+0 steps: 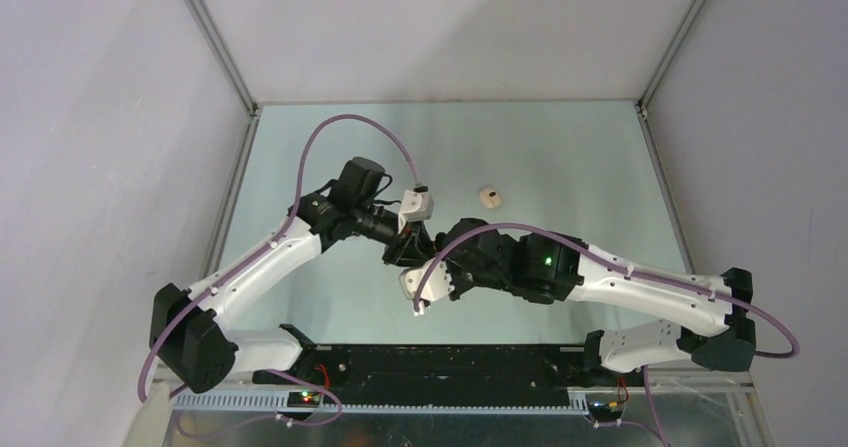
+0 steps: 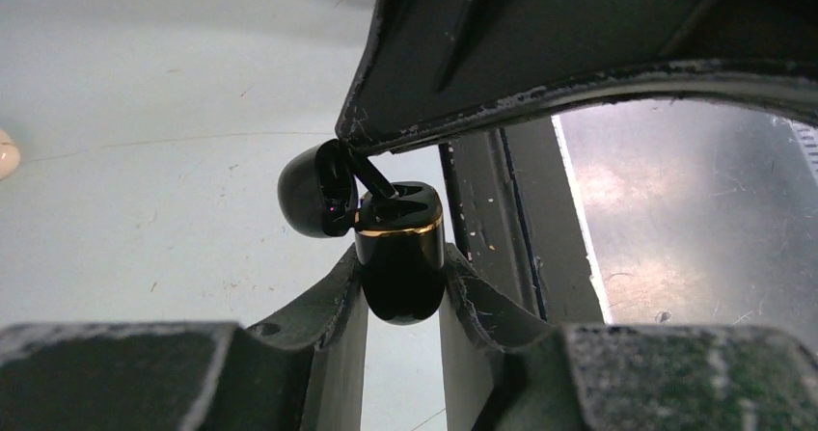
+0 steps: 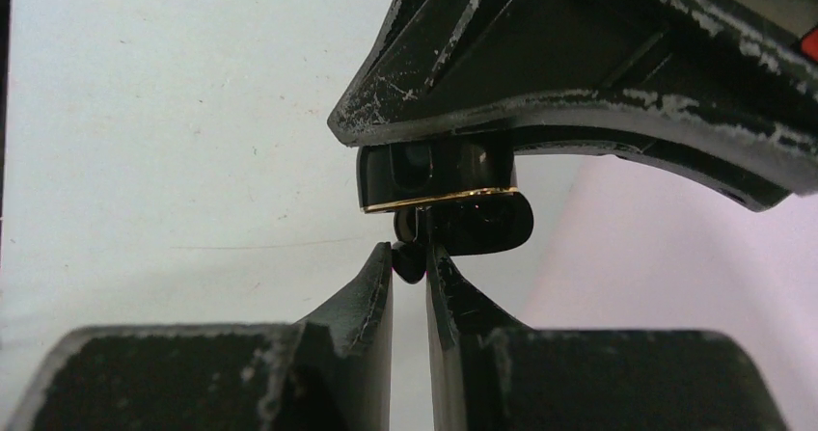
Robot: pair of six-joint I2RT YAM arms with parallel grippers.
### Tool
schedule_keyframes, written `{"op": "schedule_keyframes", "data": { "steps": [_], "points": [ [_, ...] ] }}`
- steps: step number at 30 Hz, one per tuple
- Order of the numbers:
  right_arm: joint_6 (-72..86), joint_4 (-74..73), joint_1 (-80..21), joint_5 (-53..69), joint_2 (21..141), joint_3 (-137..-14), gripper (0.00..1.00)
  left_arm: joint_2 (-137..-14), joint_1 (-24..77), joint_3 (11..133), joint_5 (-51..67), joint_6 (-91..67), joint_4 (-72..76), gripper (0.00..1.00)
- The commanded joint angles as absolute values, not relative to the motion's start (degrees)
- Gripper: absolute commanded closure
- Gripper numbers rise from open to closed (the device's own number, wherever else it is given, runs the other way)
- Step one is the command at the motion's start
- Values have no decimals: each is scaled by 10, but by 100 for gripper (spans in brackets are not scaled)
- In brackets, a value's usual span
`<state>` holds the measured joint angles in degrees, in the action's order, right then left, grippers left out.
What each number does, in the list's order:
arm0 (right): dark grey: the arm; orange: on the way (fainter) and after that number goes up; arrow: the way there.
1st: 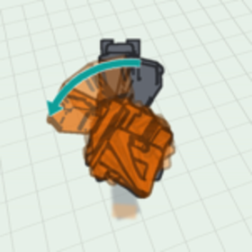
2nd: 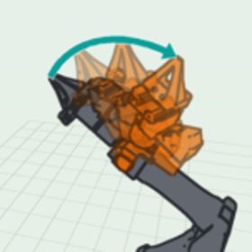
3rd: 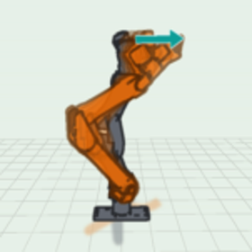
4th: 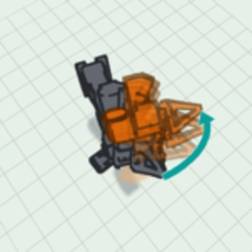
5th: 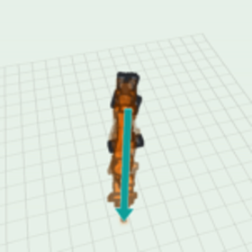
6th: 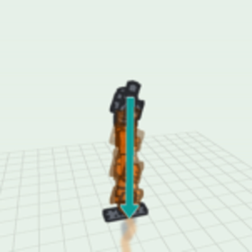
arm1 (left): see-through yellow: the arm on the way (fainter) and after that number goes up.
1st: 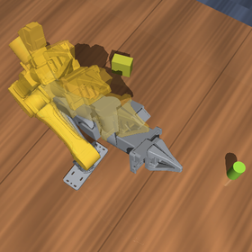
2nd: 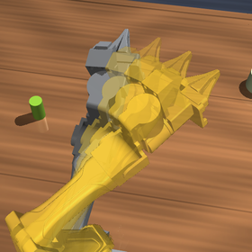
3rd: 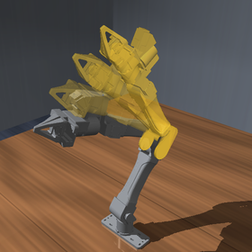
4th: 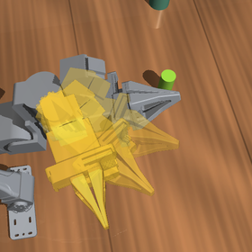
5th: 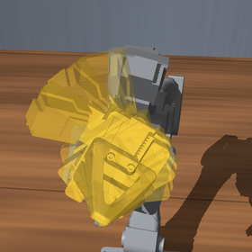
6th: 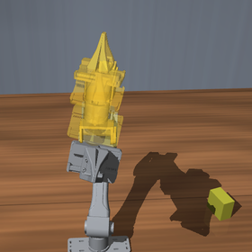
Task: Insert the wireless bluetooth earbuds into the charging case
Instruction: Insert the right earbud into the right side groove of the charging case.
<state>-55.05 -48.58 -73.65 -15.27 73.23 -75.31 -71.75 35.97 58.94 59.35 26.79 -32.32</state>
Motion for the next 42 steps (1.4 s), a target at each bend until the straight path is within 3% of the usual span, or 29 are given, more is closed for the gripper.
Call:
{"op": "schedule_keyframes", "data": {
  "steps": [1,11,42],
  "points": [
    [-535,-487,-728,-110,707,-784,96,-693,361,591,662,322,-342,100],
    [-528,-537,-736,-105,710,-825,96,-691,359,585,675,349,-358,100],
    [-549,-548,-774,-193,740,-784,97,-710,357,584,615,278,-309,100]
  ]
}}
